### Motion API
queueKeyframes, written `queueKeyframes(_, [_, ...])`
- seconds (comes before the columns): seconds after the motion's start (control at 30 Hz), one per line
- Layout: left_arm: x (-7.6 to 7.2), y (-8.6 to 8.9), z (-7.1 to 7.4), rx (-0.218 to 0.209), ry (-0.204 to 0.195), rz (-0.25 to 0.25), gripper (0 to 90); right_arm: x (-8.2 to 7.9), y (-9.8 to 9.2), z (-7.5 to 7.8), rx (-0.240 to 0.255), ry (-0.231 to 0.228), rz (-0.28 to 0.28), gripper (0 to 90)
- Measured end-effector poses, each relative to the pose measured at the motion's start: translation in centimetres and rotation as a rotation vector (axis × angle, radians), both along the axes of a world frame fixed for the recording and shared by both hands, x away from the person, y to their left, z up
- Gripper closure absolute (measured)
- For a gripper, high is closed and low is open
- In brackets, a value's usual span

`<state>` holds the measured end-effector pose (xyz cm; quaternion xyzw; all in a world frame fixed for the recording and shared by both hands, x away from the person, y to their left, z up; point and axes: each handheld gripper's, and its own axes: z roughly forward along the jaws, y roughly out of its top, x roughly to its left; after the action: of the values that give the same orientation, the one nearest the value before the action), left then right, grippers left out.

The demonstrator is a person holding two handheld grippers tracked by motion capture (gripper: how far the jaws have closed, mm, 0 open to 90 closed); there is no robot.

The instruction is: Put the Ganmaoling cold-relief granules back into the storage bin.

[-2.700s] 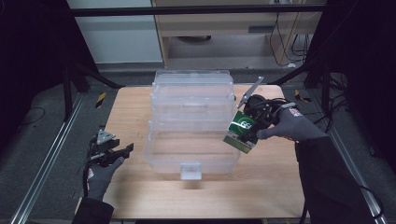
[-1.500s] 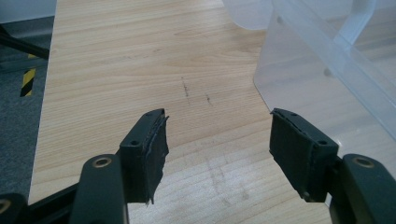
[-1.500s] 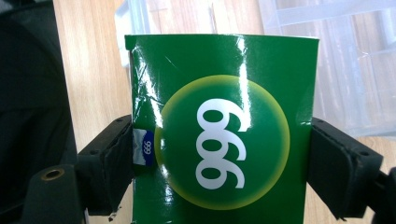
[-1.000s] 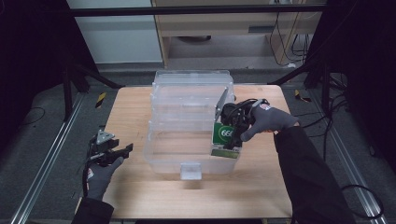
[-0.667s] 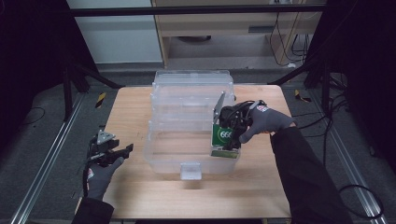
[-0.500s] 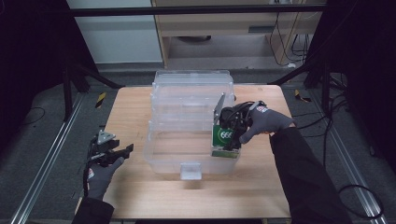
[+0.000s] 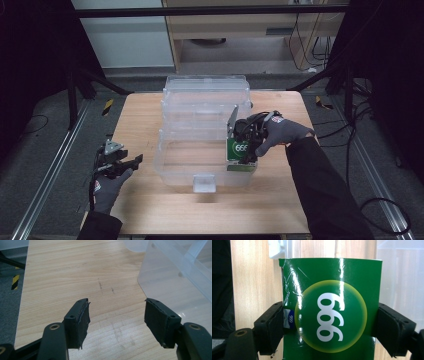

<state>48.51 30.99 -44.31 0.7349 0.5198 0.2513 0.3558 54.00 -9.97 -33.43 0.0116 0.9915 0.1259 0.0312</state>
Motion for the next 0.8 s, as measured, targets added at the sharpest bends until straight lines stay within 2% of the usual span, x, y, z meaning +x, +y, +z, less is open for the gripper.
queueKeyframes(0.8, [-0.06, -0.13, 0.06, 0.000, -0.002, -0.001, 35.9, -0.62, 0.02, -0.62, 0.024, -0.036, 0.000, 18.2])
